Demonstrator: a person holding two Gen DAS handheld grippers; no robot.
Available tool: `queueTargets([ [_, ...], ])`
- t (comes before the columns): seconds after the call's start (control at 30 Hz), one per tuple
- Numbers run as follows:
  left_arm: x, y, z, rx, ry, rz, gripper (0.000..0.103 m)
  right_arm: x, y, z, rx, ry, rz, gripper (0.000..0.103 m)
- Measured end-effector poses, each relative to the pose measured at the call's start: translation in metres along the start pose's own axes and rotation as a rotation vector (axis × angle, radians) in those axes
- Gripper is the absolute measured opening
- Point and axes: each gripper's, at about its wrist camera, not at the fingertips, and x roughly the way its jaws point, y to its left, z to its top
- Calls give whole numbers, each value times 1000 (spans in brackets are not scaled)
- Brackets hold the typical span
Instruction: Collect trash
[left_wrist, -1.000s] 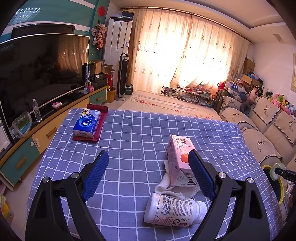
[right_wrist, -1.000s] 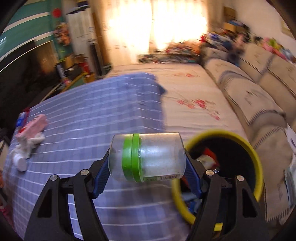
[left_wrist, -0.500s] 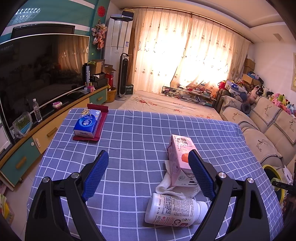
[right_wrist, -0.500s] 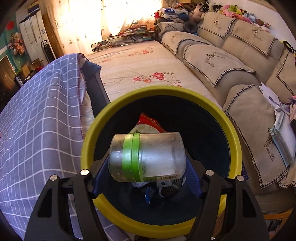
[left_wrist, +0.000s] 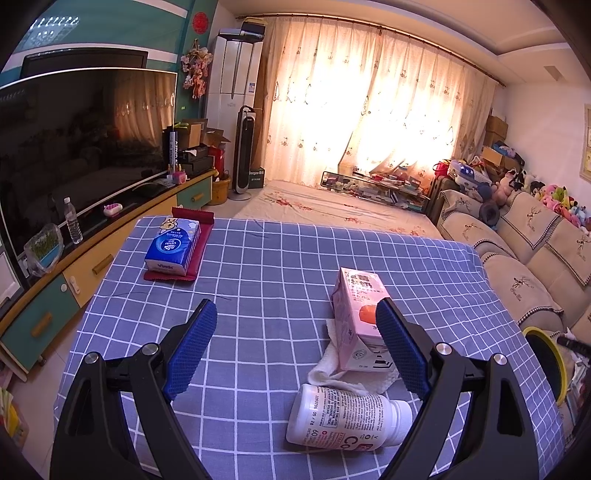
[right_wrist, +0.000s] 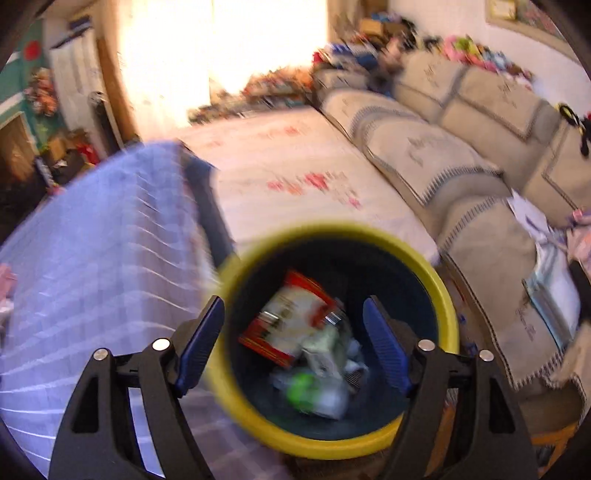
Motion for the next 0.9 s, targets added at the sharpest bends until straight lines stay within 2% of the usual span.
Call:
queueTargets([
  [0.17,1,-1,-1,6,4,3,87,-24,67,32,-63,-125,160,78],
  [0.3,3,-1,-1,10,5,2,87,-27,116,44,-121,-174,244,78],
  [0.4,4,-5,-2,16,15,-3,87,-22,146,37,-184,-173,272,78],
  [0.57,2,-12,-1,28,25,-47,87,-10,163,23,-242,-130,291,78],
  [0.7,-1,-25,-1,60,69,-120,89,-5,169,18,-254,-118,297,79],
  [0.8,-8,-44,-2,131,100,-175,90,-7,168,16,-255,-116,311,79],
  [0.9,-15,-60,-10,224,120,-178,92,-11,170,15,-258,-122,326,80],
])
